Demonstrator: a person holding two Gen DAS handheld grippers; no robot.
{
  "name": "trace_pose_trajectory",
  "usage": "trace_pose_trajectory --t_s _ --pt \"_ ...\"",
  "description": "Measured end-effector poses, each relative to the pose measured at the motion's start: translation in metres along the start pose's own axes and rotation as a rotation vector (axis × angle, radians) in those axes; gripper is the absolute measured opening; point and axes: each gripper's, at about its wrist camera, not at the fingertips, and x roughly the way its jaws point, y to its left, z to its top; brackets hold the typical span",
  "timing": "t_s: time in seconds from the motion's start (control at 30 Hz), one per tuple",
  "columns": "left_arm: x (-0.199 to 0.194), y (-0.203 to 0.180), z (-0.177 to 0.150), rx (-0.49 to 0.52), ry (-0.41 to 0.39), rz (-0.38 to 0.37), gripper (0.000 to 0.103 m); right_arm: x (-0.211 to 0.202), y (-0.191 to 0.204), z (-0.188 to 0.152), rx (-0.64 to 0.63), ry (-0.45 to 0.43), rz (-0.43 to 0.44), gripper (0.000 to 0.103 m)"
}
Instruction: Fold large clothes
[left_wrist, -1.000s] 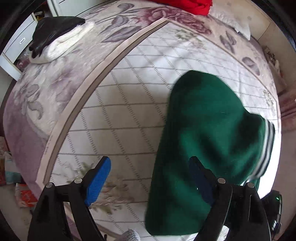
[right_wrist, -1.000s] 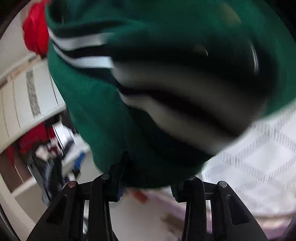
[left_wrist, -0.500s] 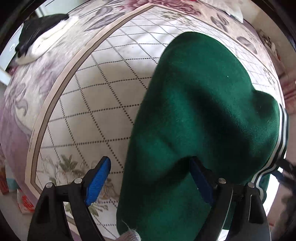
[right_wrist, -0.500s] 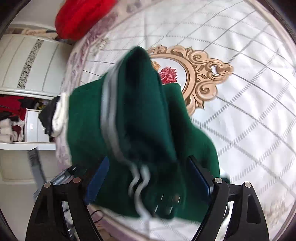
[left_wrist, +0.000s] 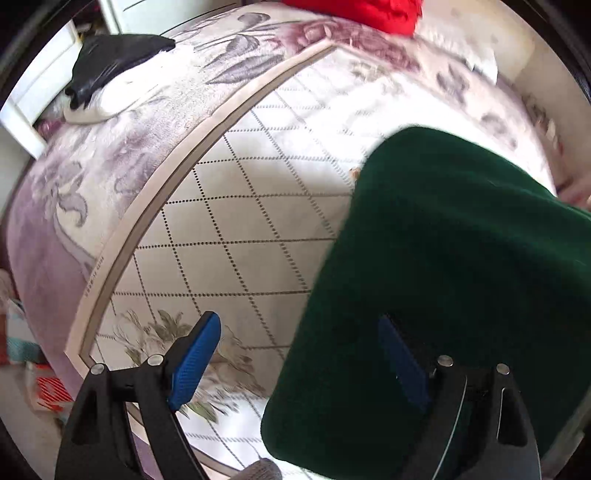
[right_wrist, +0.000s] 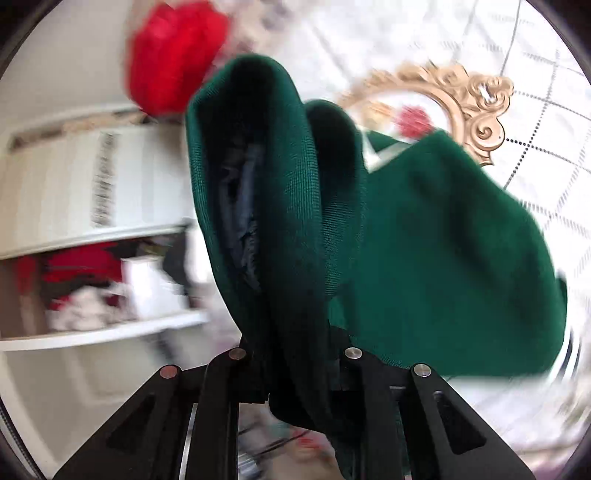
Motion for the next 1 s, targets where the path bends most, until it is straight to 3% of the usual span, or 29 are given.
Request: trace_pose_trajectory --t_s 0.03,0.1,0.23,0.3,0.33,0.43,0.5,0.53,0.57,0.63,0.73,0.77,0.8,0.83,0.87,0.93,1.0 --pt "-0.006 -0.002 0.000 -0.016 0.006 -0.039 0.088 -0.016 0.001 -0.003 0.018 -0.022 0.031 0.019" --pt "-0.007 -0.011 0.000 -0.001 0.016 -0.056 0.088 -0.036 -0.020 0.001 0.058 -0.079 -0.033 0.020" --pt "0.018 -0.042 0.000 0.085 0.043 -0.005 0.088 -0.034 -0.111 0.026 0.131 -0.141 -0.409 0.020" --pt "0.029 -0.049 0.000 0.108 0.061 -0.008 0.088 -0.017 -0.162 0.041 0.199 -0.106 -0.520 0.022" --pt "0.034 -0.054 -0.001 0.123 0.064 0.000 0.088 -0.011 -0.176 0.046 0.207 -0.090 -0.539 0.028" --pt "0.038 -0.063 -0.003 0.171 0.054 0.053 0.086 -0.013 -0.179 0.062 0.184 -0.040 -0.505 0.039" --pt "0.034 -0.061 -0.001 0.166 0.056 0.066 0.086 -0.044 -0.174 0.058 0.164 -0.049 -0.494 0.041" --pt "0.028 -0.057 0.001 0.142 0.053 0.049 0.086 -0.064 -0.169 0.056 0.147 -0.080 -0.490 0.047" --pt "0.020 -0.053 0.001 0.114 0.044 0.026 0.086 -0.075 -0.161 0.054 0.134 -0.108 -0.483 0.067" --pt "-0.001 -0.049 0.004 0.069 0.006 -0.018 0.086 -0.097 -0.157 0.051 0.104 -0.146 -0.499 0.093" --pt "-0.010 -0.060 0.004 0.063 -0.025 -0.057 0.087 -0.093 -0.177 0.042 0.077 -0.063 -0.544 0.095" --pt "-0.003 -0.068 0.002 0.084 -0.017 -0.046 0.087 -0.078 -0.192 0.043 0.104 -0.023 -0.520 0.095" --pt "0.004 -0.074 0.001 0.100 -0.005 -0.034 0.087 -0.065 -0.209 0.045 0.146 0.015 -0.441 0.095" --pt "0.017 -0.081 -0.001 0.125 0.023 -0.026 0.087 -0.050 -0.223 0.047 0.198 0.041 -0.339 0.090" --pt "0.024 -0.084 -0.002 0.133 0.024 -0.022 0.089 -0.039 -0.226 0.047 0.222 0.040 -0.289 0.077" --pt "0.027 -0.086 0.000 0.161 -0.002 0.008 0.089 -0.018 -0.214 0.057 0.195 0.041 -0.259 0.077" --pt "0.027 -0.083 0.006 0.179 -0.038 0.056 0.089 -0.005 -0.193 0.065 0.118 0.052 -0.283 0.077"
